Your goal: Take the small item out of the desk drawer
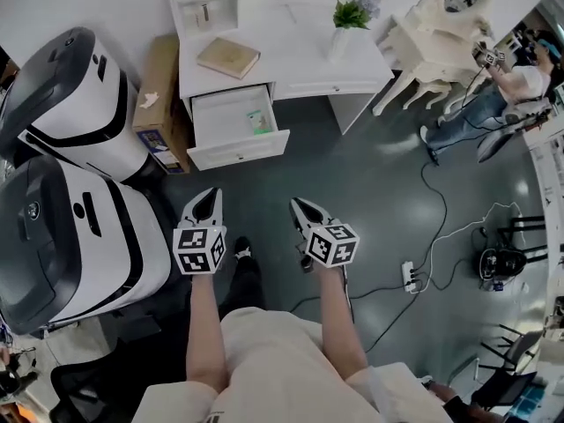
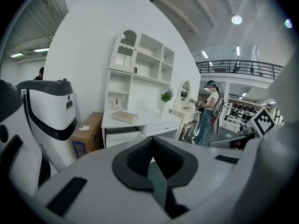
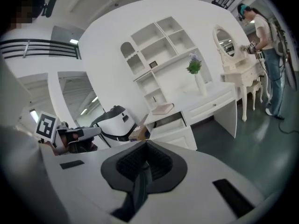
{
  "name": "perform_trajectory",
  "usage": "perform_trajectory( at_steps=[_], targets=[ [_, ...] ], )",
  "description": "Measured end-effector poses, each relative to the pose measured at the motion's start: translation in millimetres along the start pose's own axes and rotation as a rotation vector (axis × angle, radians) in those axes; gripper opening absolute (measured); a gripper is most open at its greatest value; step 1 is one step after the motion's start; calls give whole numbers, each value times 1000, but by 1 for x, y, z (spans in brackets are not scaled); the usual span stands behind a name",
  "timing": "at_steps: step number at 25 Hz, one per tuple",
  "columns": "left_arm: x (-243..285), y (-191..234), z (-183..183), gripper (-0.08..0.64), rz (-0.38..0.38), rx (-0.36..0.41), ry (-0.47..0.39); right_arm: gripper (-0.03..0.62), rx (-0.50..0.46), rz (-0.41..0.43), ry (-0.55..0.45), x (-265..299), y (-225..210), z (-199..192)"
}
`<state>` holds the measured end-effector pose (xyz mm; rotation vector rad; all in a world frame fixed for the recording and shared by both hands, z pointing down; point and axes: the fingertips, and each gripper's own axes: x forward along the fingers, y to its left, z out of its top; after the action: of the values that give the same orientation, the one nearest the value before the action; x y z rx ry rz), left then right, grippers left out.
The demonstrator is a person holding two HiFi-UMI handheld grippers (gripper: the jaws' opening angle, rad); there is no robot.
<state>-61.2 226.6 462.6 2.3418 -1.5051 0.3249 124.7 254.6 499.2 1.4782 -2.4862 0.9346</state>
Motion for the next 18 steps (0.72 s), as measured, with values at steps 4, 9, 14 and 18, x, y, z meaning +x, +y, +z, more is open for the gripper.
perform_trajectory(
  at_steps=[4,9,14,18],
  targets=[
    [52,36,14,17,-13,-23,36,25,70,-9,2,48,-18,22],
    [109,68,39,17,-49,-23,59,25,184,48,-37,105,-27,57],
    [150,89,57,17,-70,-36,68,25,152,31,-11,146,-32,77],
    [170,92,62,17,-82,-28,79,25,132,8,16,164,-44,83]
  ],
)
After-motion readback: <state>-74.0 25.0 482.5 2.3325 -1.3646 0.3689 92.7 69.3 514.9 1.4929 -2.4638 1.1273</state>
